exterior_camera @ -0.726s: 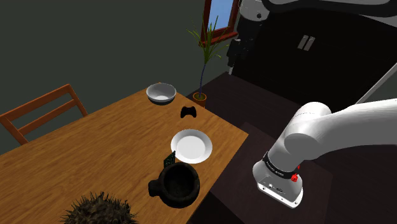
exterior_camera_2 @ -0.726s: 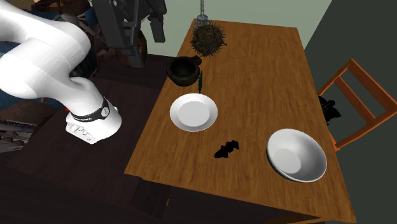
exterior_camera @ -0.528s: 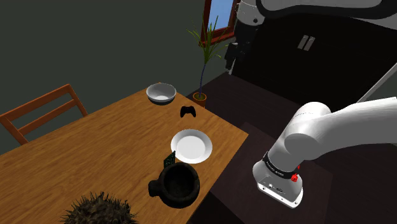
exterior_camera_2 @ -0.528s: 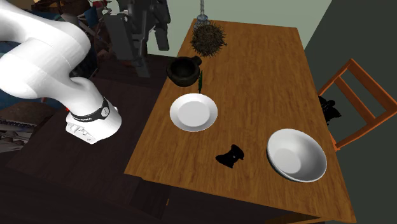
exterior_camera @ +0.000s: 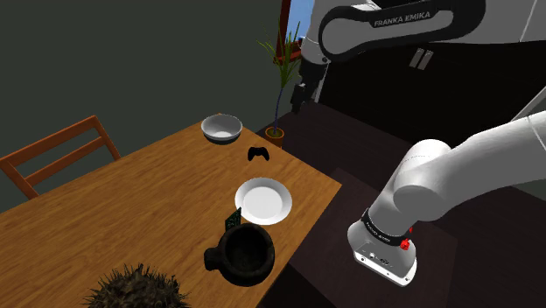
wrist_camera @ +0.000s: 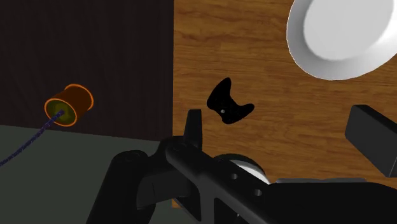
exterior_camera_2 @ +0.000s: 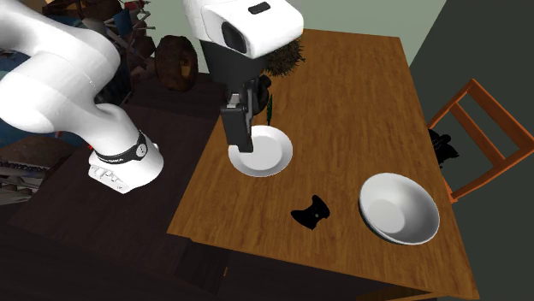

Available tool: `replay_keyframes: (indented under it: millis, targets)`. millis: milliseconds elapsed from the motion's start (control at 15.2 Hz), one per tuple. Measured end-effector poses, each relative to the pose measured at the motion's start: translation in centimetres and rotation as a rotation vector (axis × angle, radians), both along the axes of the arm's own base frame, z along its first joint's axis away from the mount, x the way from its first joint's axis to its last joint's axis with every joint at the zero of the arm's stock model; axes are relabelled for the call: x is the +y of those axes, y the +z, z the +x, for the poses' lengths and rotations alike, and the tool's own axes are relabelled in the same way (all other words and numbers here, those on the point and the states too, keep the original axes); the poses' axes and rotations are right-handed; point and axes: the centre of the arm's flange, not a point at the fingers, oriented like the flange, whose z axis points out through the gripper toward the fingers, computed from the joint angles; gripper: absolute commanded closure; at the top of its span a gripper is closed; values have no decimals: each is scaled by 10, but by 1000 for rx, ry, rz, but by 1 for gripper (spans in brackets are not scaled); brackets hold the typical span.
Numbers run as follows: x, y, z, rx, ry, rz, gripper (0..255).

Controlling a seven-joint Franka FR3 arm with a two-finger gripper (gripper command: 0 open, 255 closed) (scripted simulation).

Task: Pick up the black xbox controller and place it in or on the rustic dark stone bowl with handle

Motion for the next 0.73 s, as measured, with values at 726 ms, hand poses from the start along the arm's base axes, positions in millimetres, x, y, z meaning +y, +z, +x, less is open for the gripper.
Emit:
replay_keyframes:
  millis: [726]
  targets:
    - [-2, -119, 74, 2, 228, 51, 0]
